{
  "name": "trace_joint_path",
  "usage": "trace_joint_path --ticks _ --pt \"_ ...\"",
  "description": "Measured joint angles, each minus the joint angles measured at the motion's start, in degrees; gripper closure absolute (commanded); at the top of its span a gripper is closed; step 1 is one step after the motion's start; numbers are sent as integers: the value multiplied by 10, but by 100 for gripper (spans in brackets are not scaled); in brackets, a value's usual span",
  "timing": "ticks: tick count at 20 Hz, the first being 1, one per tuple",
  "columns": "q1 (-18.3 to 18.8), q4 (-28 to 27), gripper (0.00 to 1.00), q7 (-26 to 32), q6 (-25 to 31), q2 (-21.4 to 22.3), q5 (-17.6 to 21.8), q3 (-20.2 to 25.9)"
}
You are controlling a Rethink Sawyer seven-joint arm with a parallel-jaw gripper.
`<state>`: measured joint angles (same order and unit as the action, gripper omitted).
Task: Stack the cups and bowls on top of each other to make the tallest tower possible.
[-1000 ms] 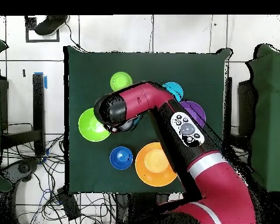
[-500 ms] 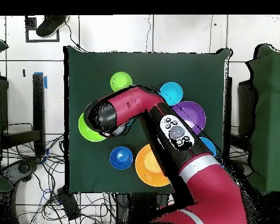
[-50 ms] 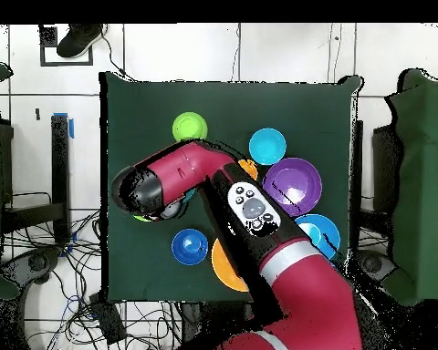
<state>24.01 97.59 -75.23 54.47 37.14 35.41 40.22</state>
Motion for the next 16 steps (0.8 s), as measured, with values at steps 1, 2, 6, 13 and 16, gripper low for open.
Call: trace_joint_path --ticks 1,2,6,13,16 --pt "-4 1 100 0 -1 0 -1 0" --pt "-7 2 100 0 -2 0 -2 0" --pt "-22 3 100 0 -7 -1 -9 -5" --pt "-50 3 100 -1 -7 -1 -21 -16" --pt "-63 1 100 -1 -7 -3 -24 -20"
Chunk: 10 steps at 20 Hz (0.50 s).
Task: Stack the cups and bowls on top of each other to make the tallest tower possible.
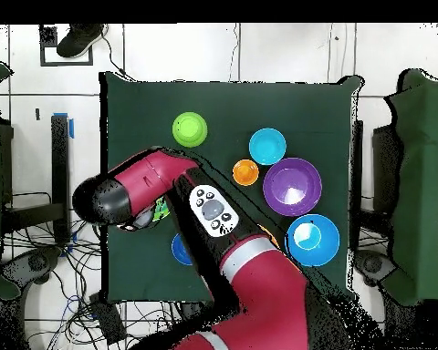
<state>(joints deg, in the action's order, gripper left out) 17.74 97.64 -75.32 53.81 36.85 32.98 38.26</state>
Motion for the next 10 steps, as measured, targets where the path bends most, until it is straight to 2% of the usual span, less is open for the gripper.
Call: trace_joint_path --ticks 10 --pt "-22 -4 100 0 -2 -3 -10 -8"
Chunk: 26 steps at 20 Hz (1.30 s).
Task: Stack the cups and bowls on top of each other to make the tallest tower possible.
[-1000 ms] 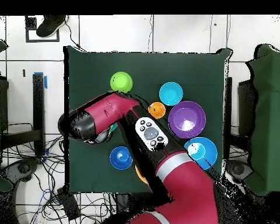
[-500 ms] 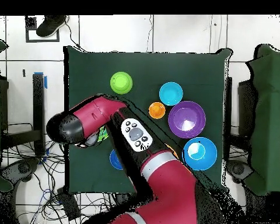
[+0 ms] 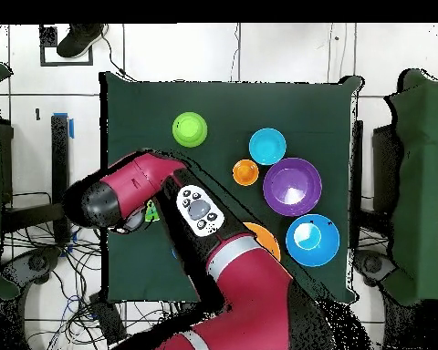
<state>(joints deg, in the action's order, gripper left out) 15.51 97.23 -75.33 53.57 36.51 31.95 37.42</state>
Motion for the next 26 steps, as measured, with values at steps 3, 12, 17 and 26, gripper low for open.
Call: trace_joint_path --ticks 3,12,17,26 --pt "-2 0 100 0 -7 0 -3 -8" --pt "-13 -13 100 0 -17 -26 -6 -32" --pt "-16 -11 100 0 -17 -26 -7 -41" --pt "16 68 100 0 -61 30 -17 -52"
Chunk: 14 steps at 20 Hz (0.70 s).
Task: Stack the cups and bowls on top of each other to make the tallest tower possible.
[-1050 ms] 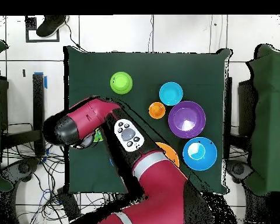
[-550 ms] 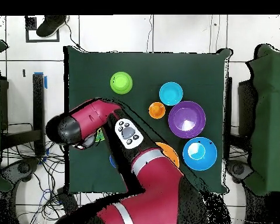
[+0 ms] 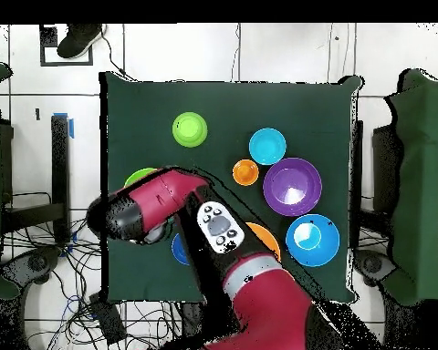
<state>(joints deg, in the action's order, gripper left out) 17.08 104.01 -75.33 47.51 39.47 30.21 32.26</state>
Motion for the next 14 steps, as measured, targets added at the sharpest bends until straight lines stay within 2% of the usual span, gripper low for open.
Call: trace_joint_path --ticks 1,7,14 --pt "9 22 100 0 -13 14 -3 -3" --pt "21 66 100 0 -32 42 -9 -16" --pt "20 96 100 0 -35 60 -9 -33"
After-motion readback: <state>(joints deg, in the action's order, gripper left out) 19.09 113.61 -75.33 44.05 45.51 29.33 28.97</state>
